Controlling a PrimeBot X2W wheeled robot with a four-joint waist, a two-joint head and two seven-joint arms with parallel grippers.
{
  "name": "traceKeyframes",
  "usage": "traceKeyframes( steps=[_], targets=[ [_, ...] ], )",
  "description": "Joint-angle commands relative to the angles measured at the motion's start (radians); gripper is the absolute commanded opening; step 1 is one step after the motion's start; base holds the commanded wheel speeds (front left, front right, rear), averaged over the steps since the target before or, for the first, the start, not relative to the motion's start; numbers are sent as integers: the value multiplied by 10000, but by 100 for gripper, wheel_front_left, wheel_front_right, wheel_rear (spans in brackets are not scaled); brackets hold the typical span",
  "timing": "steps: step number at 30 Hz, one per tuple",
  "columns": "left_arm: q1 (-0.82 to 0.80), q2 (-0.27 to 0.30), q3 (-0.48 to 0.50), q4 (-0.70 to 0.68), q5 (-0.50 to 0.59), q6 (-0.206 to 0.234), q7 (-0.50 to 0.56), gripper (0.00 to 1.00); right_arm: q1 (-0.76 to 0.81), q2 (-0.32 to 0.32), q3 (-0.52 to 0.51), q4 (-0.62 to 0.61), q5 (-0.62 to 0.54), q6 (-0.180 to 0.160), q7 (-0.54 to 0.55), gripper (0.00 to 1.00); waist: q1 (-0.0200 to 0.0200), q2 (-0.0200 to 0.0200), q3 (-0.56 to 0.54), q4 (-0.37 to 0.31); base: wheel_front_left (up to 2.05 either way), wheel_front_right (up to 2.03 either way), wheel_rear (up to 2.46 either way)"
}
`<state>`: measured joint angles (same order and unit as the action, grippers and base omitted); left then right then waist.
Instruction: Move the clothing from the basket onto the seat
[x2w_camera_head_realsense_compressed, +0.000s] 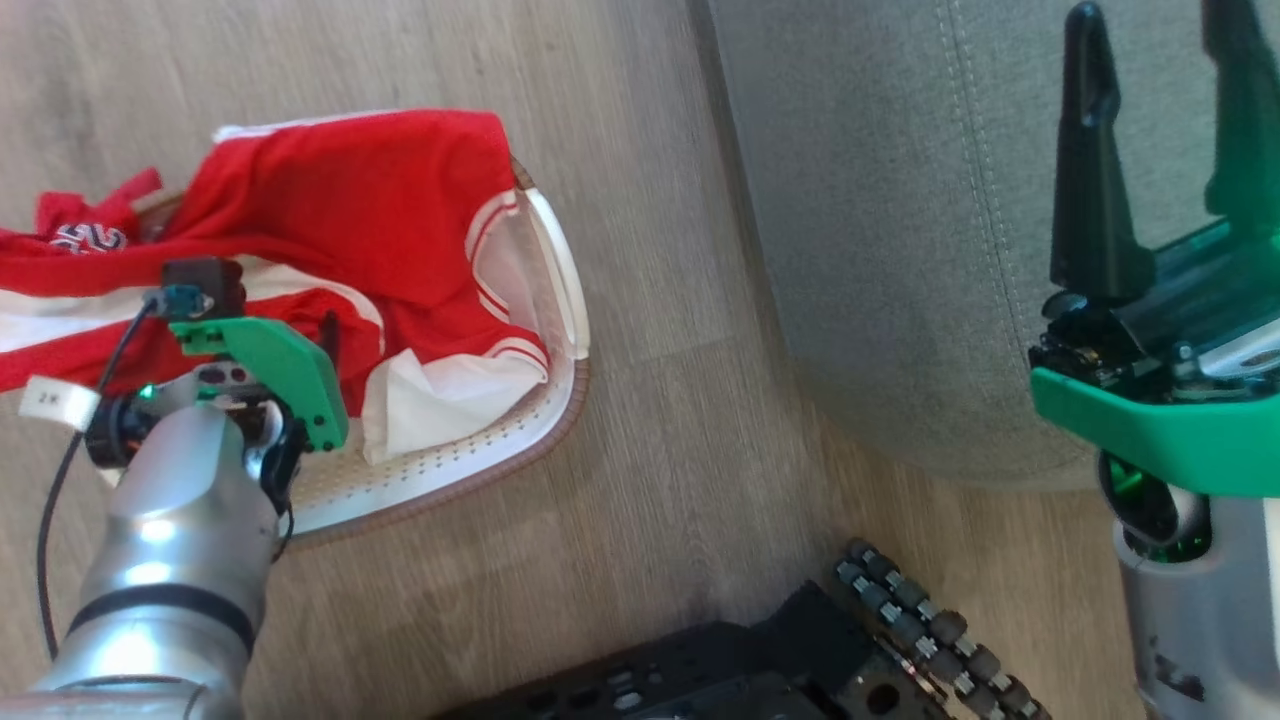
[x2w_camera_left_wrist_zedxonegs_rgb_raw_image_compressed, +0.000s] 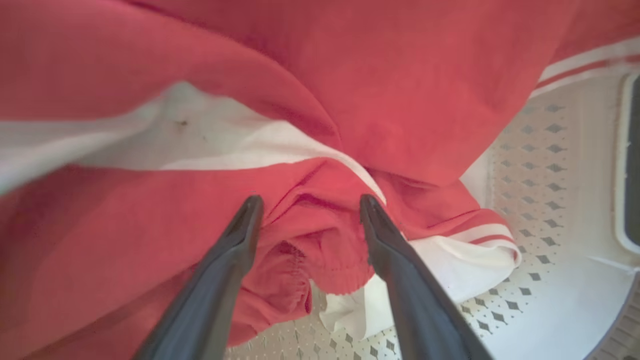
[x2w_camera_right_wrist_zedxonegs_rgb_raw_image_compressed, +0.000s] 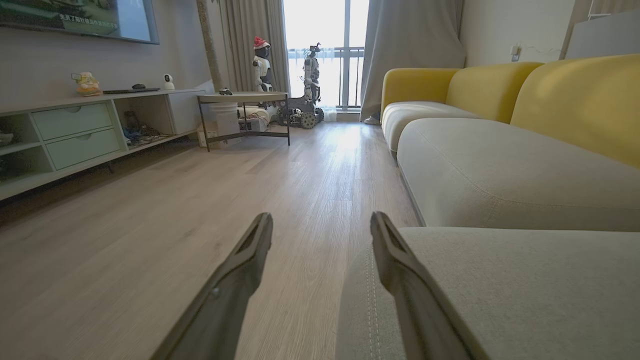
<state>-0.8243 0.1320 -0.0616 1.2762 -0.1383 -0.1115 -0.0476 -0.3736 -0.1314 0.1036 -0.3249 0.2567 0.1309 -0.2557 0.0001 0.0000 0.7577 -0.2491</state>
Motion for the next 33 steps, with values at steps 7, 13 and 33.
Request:
traceKeyframes(
  steps=[7, 13, 33],
  targets=[
    [-278, 566, -39, 94, 6, 407, 1086, 100, -54, 132, 171, -598, 86, -2, -61, 100, -1, 0, 825, -421, 0, 0, 0],
    [-385, 722, -314, 125, 184, 593, 2124, 100, -81, 198, 142, -645, 91, -2, -61, 100, -1, 0, 1171, -586, 0, 0, 0],
    [-322, 516, -578, 140, -133, 384, 1799, 0, -201, 270, 226, -405, -15, -2, -61, 100, -1, 0, 601, -560, 0, 0, 0]
  ],
)
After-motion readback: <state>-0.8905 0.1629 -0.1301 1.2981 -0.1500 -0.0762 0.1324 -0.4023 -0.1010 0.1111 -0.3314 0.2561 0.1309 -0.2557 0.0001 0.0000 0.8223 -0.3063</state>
